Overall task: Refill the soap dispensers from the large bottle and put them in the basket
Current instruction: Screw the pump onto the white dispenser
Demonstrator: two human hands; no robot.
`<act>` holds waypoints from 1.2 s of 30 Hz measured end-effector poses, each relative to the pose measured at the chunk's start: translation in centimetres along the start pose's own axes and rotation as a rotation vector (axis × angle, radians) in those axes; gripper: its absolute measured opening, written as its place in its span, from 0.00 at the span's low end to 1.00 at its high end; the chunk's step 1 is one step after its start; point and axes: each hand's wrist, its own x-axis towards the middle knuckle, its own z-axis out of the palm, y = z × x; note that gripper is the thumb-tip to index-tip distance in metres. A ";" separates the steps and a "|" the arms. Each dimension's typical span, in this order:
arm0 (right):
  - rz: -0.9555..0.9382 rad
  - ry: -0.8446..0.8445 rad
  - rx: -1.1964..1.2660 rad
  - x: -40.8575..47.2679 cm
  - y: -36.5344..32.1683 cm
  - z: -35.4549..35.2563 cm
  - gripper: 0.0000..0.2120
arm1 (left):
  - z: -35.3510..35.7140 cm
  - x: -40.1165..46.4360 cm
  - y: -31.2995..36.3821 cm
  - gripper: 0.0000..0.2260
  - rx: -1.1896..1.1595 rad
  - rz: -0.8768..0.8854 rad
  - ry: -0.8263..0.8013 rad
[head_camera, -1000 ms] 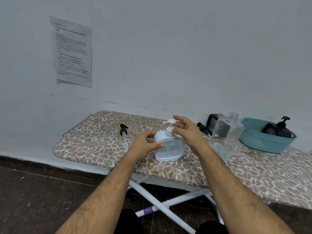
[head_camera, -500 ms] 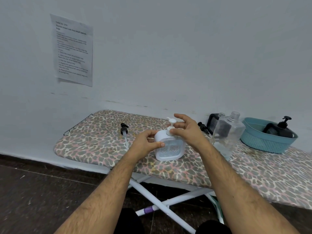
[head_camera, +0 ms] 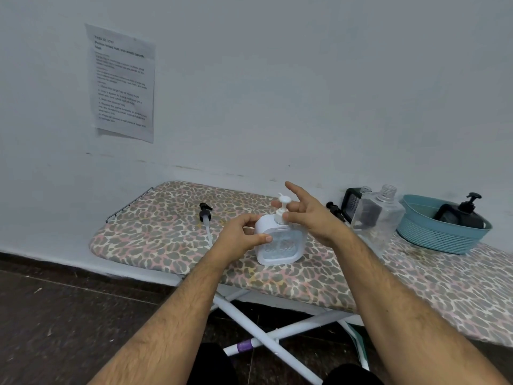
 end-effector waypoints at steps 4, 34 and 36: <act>-0.017 -0.022 -0.085 0.2 -0.1 -0.2 0.35 | 0.0 0.1 0.1 0.21 0.011 0.005 0.004; -0.089 0.516 -0.287 -0.7 1.6 4.4 0.15 | 0.9 -0.4 -0.4 0.24 0.031 0.011 0.103; -0.092 0.538 -0.291 -0.8 1.7 4.5 0.15 | 1.0 -0.5 -0.5 0.24 0.032 0.014 0.113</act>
